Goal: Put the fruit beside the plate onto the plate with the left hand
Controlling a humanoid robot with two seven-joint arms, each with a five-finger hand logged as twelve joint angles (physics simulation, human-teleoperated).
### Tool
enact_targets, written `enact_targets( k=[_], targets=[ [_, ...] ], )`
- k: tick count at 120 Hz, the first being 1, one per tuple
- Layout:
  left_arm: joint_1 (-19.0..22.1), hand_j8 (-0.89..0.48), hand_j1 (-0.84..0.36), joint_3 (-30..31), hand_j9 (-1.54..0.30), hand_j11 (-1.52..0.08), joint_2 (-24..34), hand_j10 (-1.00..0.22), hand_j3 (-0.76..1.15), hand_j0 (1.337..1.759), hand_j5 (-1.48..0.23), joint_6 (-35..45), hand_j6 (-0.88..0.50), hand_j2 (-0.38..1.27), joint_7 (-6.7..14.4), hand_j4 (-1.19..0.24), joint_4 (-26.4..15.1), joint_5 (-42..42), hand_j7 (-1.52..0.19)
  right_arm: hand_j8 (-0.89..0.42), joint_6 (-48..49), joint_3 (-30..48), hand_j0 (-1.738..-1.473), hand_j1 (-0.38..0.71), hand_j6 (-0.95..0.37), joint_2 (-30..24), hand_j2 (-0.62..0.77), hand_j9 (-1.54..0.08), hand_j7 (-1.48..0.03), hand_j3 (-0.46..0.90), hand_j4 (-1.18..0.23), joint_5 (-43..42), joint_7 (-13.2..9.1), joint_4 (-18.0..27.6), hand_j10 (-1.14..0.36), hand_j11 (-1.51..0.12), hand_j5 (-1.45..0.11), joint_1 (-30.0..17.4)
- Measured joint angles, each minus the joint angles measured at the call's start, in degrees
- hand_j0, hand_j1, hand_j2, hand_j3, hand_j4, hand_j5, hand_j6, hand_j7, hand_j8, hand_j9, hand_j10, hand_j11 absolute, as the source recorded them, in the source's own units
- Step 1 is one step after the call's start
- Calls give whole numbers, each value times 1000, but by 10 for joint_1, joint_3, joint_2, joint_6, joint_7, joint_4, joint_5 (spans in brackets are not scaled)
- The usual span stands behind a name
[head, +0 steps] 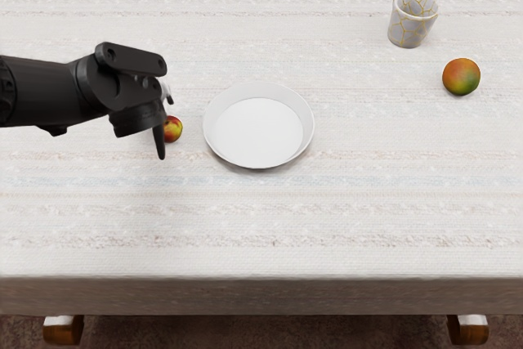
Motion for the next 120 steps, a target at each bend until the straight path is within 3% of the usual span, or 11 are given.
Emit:
enact_targets(
  k=[37, 120],
  targets=[
    [13, -295, -2, 3, -381, -381, 0, -294, 0, 1658, -382, 29, -295, 60, -1, -294, 4, 2, -382, -22, 0, 0, -1658, -322, -22, 0, -5, -29, -29, 0, -22, 0, 0, 0, -22, -29, -29, 0],
    [30, -362, -83, 11, -469, -469, 0, -361, 0, 1658, -469, 59, -362, 73, -2, -362, 7, 7, -469, -22, 0, 0, -1658, -322, -22, 0, -5, -29, -29, 0, -22, 0, 0, 0, -22, -29, -29, 0]
  ],
)
